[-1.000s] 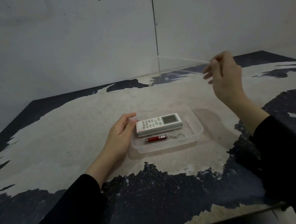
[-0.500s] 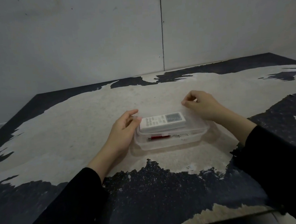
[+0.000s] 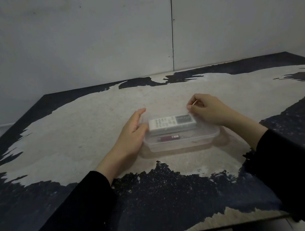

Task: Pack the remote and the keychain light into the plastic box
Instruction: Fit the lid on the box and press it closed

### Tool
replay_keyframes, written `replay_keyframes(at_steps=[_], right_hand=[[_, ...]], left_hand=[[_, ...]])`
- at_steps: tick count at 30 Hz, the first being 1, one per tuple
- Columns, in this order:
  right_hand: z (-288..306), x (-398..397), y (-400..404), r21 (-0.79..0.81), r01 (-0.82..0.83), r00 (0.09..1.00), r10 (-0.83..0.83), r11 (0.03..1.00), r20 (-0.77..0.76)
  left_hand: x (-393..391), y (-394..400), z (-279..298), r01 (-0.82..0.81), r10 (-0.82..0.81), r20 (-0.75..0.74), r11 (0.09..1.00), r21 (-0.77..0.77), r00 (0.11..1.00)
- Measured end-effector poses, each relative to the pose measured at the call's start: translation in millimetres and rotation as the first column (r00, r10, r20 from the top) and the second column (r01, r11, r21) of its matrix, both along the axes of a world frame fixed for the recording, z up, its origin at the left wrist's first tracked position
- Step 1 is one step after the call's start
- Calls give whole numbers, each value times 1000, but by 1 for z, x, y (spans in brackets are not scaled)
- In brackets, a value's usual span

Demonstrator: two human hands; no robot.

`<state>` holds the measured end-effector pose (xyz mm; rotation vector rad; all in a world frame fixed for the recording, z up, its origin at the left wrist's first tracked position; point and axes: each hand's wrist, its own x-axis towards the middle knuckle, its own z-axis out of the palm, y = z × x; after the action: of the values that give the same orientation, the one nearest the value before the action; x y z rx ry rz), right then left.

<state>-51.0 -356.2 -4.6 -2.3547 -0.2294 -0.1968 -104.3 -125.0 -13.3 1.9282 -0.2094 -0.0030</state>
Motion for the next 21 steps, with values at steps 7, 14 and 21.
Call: replay_keyframes(at_steps=[7,14,21], right_hand=[[10,-10,8,-399,82,958,38,913,283],[3,-40,22,-545,-101,994,58,832,-96],[-1,-48,24,-560,-94,995,64,823,-72]], left_hand=[[6,-5,-10,24,-200,201,764,645,959],[4,-7,-8,-93,-263,263,519,849,928],[5,-15,11,-20,-252,163,488,873,954]])
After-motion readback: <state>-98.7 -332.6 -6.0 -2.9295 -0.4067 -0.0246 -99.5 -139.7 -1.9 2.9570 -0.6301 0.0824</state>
